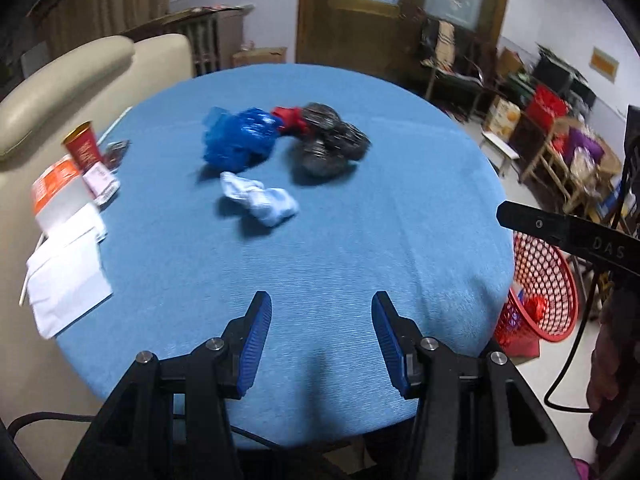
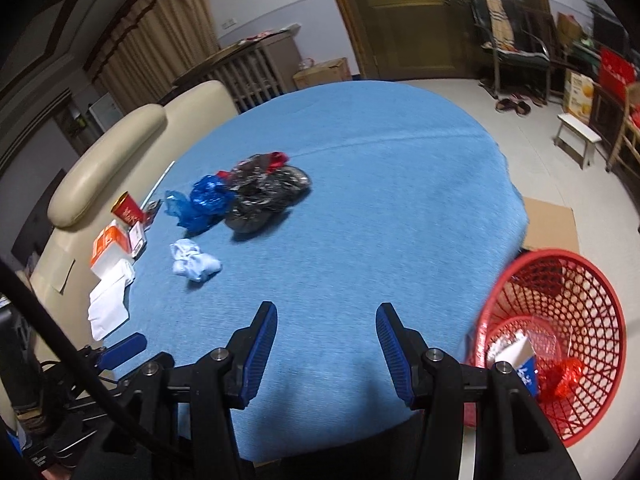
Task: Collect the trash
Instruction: 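Move both empty grippers back over the table, then reach the right gripper toward the black plastic bag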
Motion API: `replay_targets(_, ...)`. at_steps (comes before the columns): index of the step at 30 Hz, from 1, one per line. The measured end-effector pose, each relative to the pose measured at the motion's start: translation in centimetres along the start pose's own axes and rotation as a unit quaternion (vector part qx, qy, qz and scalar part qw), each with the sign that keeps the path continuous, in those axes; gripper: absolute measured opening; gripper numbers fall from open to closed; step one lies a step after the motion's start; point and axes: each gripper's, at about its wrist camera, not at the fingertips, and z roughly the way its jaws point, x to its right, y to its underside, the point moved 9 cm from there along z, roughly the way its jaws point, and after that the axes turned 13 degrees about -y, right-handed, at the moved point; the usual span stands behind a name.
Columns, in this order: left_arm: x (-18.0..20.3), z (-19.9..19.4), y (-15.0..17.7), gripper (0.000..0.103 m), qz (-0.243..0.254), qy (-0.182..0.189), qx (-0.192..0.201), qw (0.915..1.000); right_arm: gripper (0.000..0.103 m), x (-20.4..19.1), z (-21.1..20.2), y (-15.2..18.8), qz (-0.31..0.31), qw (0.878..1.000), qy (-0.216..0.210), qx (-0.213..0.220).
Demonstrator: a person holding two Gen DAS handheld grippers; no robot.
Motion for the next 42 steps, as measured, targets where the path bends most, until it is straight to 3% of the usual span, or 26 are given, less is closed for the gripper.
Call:
replay_targets(2,-1.2,-0.5,0.3,0.063,-0.019,-0.007,0.003,0.9998,0.055,-0.9,0.3,-0.2,-0.005,1.000,-0.002,0.003)
replay_targets(11,-5.8,-1.3,1.1,0.071,-0.093,-0.034,0.016,0.9950,0.056,-4.1,2.1,-0.7,-0.018,0.999,0.003,0.035)
replay_targets(20,-7.4,-2.0,1.4,0.072,-0.076,-0.070,0.037,0.9939,0.059,-7.1,4.7,-2.0,-0.045,0.998,-0.001,0.040)
replay_targets(31,-8.6,-0.5,2.4,0.072,-0.088,-0.069,0.009,0.9936,0.059,-8.2,8.1,-3.6,-0.045,0.999,-0.006,0.024)
replay_targets(42,-8.8,-1.2,2.9,0.072,-0.073,-0.099,-0.001,0.9924,0.059,-8.4,8.1,-3.5,-0.046,0.999,-0.012,0.022)
